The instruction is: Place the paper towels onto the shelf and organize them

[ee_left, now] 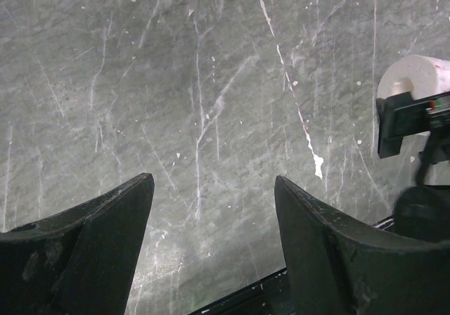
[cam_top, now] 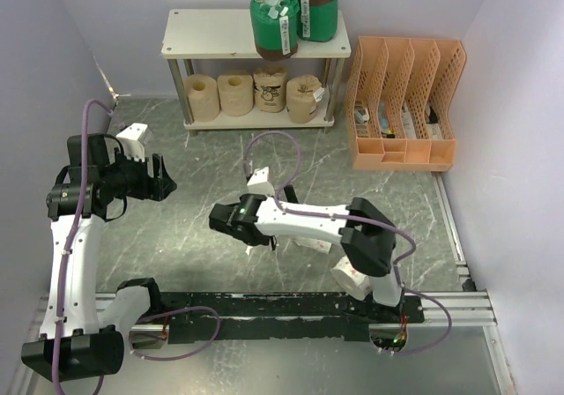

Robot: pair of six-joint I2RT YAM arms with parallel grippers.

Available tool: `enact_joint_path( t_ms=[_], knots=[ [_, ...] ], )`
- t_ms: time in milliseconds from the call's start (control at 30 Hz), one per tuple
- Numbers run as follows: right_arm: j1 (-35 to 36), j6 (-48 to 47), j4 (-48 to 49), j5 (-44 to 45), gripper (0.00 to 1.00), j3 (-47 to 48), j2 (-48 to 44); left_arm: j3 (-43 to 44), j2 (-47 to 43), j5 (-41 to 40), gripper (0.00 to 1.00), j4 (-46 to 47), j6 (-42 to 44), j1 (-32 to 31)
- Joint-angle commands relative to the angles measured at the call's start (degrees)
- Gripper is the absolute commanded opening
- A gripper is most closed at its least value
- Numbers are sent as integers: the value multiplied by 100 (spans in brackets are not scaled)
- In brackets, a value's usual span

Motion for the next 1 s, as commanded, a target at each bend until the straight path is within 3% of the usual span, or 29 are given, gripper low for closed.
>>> enact_joint_path(
  t_ms=[0, 233, 467, 567, 733, 967],
  knots=[
    [-18, 698, -1013, 76, 100, 34, 243, -5, -118, 139, 81, 107, 70, 59],
    [-153, 892, -962, 51, 99, -425, 72, -2, -211, 201, 81, 100, 87, 55],
    [-399, 535, -317, -198, 73, -1046, -191, -11, -299, 157, 81, 107, 69, 52],
    [-454, 463, -155, -225, 53, -1230, -230, -14, -307, 154, 81, 119, 68, 52],
    [-477, 383, 54, -301, 0, -1333, -276, -15, -244, 145, 81, 111, 71, 57],
    [-329, 377, 158, -357, 0, -1231, -1246, -11, -216, 131, 81, 117, 62, 55]
  ],
)
